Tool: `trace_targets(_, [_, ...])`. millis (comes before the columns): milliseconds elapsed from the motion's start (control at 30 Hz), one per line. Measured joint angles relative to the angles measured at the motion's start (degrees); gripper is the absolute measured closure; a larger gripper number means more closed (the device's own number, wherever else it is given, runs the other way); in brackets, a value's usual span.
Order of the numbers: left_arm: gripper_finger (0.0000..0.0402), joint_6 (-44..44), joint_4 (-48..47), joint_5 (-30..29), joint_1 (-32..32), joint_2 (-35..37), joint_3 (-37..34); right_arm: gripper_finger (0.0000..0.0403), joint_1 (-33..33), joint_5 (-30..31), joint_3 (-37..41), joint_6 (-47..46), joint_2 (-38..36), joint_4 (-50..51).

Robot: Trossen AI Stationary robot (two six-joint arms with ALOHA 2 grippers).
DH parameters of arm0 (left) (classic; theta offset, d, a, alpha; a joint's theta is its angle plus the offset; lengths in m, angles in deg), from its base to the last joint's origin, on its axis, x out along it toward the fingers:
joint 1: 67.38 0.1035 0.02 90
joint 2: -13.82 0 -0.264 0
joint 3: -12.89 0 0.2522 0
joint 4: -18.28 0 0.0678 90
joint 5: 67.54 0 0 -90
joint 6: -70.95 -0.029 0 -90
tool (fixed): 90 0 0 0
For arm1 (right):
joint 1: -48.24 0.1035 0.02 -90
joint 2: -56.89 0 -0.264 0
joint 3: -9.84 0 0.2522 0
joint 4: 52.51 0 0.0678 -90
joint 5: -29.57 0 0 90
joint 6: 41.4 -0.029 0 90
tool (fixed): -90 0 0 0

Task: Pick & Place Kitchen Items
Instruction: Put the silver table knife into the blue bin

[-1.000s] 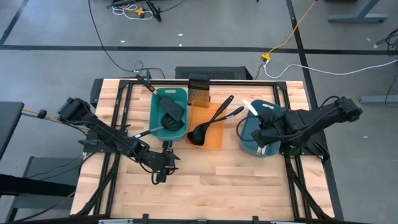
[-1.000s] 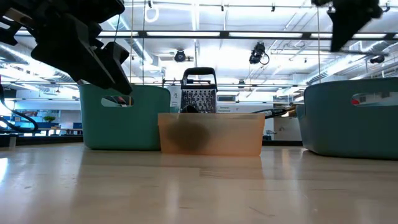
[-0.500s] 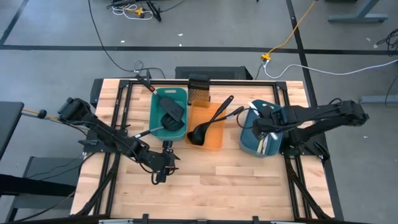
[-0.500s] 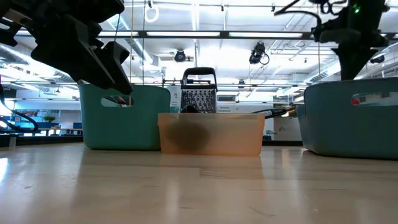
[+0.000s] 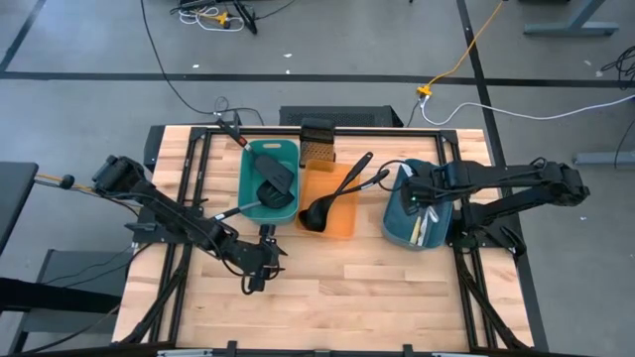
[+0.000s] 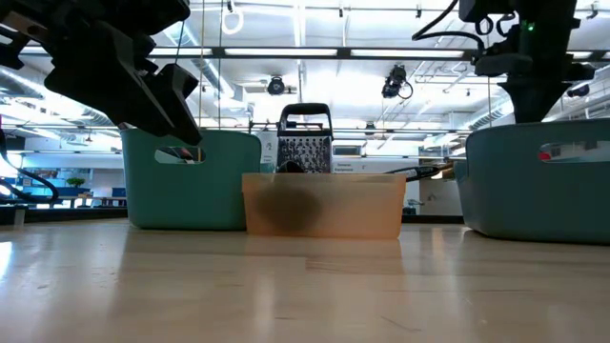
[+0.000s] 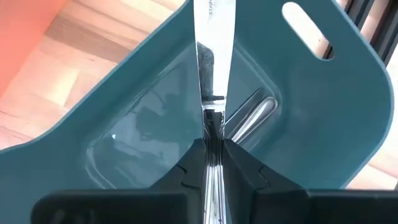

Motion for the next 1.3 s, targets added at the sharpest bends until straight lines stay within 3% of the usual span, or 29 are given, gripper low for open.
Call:
trace_targets(467, [0.0207, -0.2, -0.1, 0.0, 0.0, 0.0, 0.0, 0.0362, -0.3, -5.2, 11.7, -1.3, 0.2, -9.2])
trace_targets(1300, [0.0207, -0.2, -0.1, 0.0, 0.0, 0.0, 0.0, 0.0362, -11.2, -14.0, 21.1, 6.0, 0.2, -18.0])
